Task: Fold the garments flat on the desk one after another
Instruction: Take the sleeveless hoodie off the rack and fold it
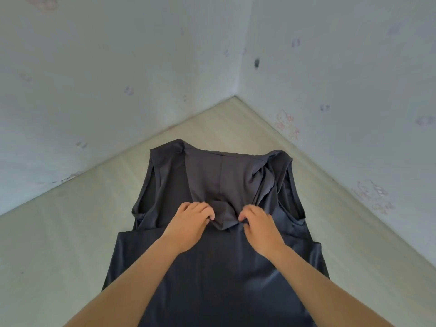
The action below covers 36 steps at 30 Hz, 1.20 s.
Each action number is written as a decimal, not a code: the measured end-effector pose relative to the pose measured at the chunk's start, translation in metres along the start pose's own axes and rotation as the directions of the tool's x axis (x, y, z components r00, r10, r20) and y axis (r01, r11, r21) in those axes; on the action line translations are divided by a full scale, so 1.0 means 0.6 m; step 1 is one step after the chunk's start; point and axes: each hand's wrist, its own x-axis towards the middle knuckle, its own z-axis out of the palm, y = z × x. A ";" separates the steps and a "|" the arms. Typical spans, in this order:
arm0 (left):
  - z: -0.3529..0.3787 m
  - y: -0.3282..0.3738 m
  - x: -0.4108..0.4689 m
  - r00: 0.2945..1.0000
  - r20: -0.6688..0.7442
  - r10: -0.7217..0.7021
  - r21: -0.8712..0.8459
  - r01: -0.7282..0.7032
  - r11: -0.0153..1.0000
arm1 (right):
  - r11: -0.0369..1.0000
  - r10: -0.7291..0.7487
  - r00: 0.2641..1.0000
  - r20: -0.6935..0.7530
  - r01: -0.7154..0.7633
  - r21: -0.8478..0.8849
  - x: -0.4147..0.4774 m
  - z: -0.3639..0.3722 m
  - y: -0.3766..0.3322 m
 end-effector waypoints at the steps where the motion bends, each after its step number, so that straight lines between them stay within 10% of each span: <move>1: 0.004 0.003 -0.006 0.998 0.061 -0.017 -0.029 0.019 0.999 | 0.999 0.036 0.994 0.098 -0.033 -0.037 -0.008 0.002 0.008; 9: -0.004 0.001 -0.087 0.927 0.013 -0.376 -0.246 0.367 0.897 | 0.994 -0.040 0.999 0.004 0.039 0.099 0.034 -0.037 -0.035; 18: -0.031 -0.064 -0.230 0.618 -0.031 -0.786 -0.229 0.761 0.608 | 0.961 -0.275 0.942 0.193 0.264 0.077 0.117 0.001 -0.212; 24: -0.026 -0.088 -0.286 0.412 -0.007 -0.911 -0.365 0.847 0.386 | 0.801 -0.460 0.831 0.313 0.540 -0.257 0.199 0.050 -0.315; 29: -0.006 -0.089 -0.303 0.405 0.052 -0.913 -0.408 0.843 0.351 | 0.575 -0.483 0.741 0.467 0.670 -0.469 0.245 0.079 -0.345; 36: -0.001 -0.098 -0.311 0.406 0.148 -0.902 -0.412 0.854 0.317 | 0.589 -0.435 0.744 0.507 0.661 -0.465 0.257 0.112 -0.349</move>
